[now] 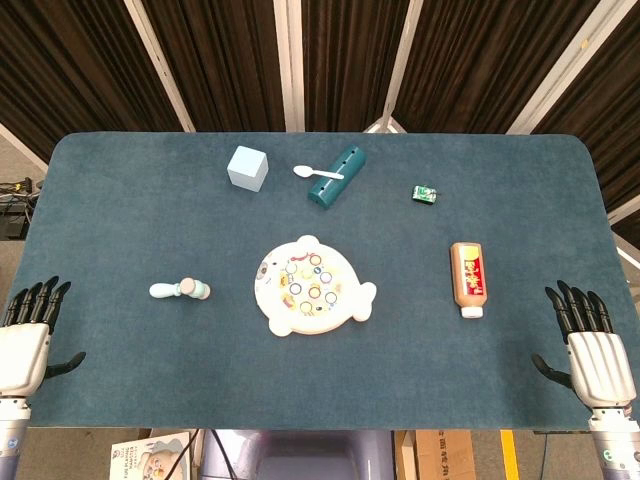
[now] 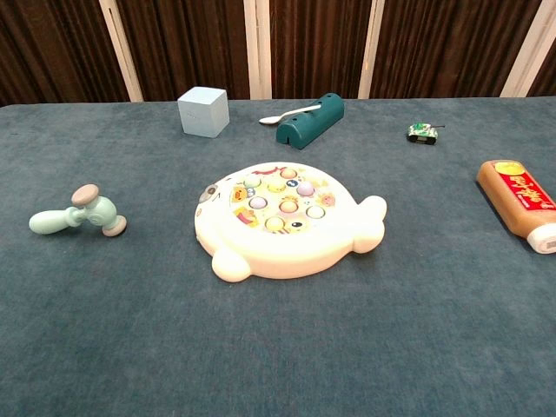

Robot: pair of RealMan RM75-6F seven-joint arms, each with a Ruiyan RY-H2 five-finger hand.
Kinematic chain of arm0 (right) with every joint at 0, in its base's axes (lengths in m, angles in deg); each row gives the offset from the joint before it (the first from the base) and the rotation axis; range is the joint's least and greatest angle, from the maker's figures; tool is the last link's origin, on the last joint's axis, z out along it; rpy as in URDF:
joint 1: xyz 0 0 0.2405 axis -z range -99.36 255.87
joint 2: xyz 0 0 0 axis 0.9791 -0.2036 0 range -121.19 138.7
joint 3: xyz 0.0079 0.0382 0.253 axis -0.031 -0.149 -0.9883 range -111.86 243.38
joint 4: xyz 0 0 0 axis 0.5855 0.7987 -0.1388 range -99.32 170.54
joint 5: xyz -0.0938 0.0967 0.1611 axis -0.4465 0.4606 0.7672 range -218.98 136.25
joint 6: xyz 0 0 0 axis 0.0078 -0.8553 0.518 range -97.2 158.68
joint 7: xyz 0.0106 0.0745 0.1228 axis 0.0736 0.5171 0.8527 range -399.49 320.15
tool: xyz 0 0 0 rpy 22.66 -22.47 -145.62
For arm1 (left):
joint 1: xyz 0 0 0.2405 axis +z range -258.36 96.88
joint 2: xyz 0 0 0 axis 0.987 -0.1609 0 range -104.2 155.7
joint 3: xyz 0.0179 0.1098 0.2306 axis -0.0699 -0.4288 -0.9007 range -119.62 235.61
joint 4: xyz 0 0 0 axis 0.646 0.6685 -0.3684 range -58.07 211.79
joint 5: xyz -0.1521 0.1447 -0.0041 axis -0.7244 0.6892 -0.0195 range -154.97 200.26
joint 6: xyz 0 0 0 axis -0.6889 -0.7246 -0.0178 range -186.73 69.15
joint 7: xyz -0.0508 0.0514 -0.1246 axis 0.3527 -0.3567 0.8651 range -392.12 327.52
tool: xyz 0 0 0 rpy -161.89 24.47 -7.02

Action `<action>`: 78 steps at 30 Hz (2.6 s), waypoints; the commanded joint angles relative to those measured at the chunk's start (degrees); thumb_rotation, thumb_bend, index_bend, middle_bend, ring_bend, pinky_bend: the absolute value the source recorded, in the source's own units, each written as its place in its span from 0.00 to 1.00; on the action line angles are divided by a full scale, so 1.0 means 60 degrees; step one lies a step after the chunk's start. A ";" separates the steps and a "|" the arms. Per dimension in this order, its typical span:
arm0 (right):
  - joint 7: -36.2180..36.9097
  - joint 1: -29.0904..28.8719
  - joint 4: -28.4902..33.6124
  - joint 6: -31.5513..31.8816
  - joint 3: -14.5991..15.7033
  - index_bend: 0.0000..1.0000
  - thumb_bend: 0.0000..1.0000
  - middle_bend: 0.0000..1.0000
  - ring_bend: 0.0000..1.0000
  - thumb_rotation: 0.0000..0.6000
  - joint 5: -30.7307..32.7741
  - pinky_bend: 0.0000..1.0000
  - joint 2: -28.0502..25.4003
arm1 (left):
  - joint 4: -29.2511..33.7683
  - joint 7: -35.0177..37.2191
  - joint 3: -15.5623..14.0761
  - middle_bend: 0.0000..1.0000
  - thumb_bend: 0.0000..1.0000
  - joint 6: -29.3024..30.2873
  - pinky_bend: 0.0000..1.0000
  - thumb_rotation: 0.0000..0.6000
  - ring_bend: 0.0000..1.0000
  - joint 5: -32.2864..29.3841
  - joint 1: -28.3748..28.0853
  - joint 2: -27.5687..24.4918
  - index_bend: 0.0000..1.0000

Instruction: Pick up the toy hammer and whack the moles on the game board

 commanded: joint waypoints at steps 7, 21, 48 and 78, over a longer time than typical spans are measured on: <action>0.0068 0.0034 0.0039 0.0011 0.0031 0.00 0.19 0.00 0.00 1.00 -0.0029 0.00 -0.0065 | 0.0005 -0.0009 -0.0011 0.00 0.04 -0.0045 0.00 1.00 0.00 0.0025 -0.0032 -0.0009 0.00; 0.0223 0.0026 0.0074 -0.0109 0.0004 0.00 0.19 0.00 0.00 1.00 0.0107 0.00 -0.0102 | 0.0822 -0.0664 0.0575 0.00 0.09 -0.1229 0.01 1.00 0.00 -0.0783 -0.0895 -0.0288 0.05; 0.0730 -0.0061 0.0077 -0.0336 -0.0028 0.00 0.19 0.00 0.00 1.00 0.0192 0.00 -0.0138 | 0.0178 -0.5037 0.2163 0.13 0.38 -0.3508 0.05 1.00 0.00 -0.7624 -0.4988 0.1966 0.42; 0.0796 -0.0067 0.0076 -0.0365 -0.0025 0.00 0.19 0.00 0.00 1.00 0.0211 0.00 -0.0162 | -0.0613 -0.4662 0.1520 0.15 0.48 -0.3388 0.05 1.00 0.00 -0.7914 -0.5689 0.2869 0.47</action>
